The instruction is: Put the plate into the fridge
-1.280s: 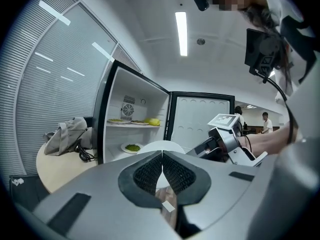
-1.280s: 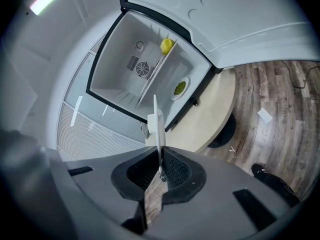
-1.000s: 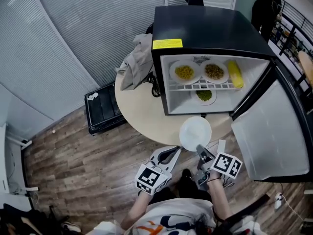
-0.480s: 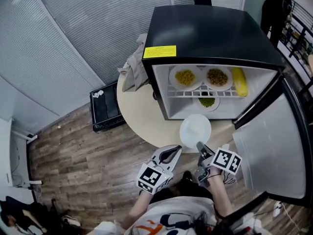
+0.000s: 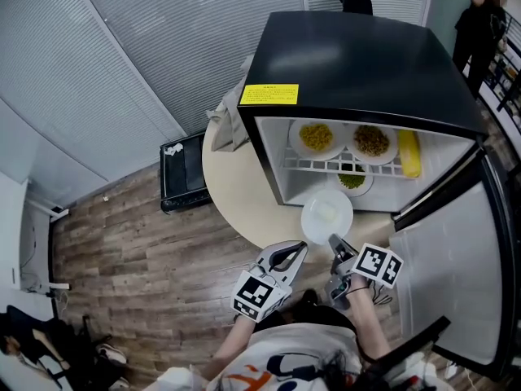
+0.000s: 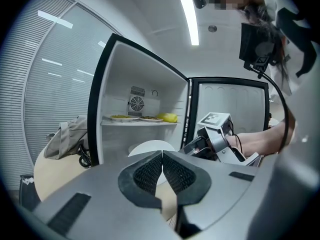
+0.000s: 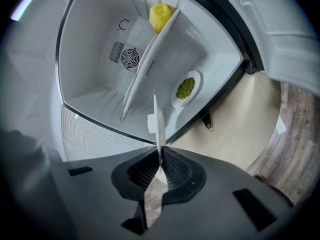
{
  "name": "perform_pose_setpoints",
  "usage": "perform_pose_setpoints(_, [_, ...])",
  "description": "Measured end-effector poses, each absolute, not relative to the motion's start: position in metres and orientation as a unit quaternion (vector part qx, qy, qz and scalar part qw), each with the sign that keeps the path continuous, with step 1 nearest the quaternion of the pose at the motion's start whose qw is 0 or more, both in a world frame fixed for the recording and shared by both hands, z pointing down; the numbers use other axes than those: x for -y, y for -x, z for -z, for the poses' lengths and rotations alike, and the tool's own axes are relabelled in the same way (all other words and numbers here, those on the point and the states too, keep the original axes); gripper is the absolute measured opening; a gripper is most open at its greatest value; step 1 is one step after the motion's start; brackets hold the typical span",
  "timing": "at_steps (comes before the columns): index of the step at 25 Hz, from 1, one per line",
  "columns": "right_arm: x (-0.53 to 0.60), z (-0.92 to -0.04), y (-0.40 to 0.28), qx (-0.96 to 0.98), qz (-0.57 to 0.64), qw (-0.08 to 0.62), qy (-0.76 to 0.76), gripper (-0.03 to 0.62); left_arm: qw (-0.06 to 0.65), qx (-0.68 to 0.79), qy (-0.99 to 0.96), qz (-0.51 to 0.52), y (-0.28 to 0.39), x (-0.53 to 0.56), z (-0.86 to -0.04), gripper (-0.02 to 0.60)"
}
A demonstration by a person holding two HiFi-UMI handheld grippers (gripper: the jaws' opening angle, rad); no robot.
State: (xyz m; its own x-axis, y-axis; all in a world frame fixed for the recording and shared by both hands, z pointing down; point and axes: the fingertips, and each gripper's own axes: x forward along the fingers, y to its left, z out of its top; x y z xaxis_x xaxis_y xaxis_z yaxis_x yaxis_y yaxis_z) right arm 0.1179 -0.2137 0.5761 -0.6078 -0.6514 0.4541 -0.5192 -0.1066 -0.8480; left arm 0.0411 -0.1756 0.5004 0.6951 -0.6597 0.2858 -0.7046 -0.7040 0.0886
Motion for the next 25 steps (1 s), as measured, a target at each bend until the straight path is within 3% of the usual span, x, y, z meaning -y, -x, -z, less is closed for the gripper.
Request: perform_pose_setpoints(25, [0.272, -0.599, -0.109, -0.635, 0.615, 0.051, 0.465, 0.026, 0.094, 0.333, -0.931, -0.116, -0.036, 0.232, -0.497, 0.012])
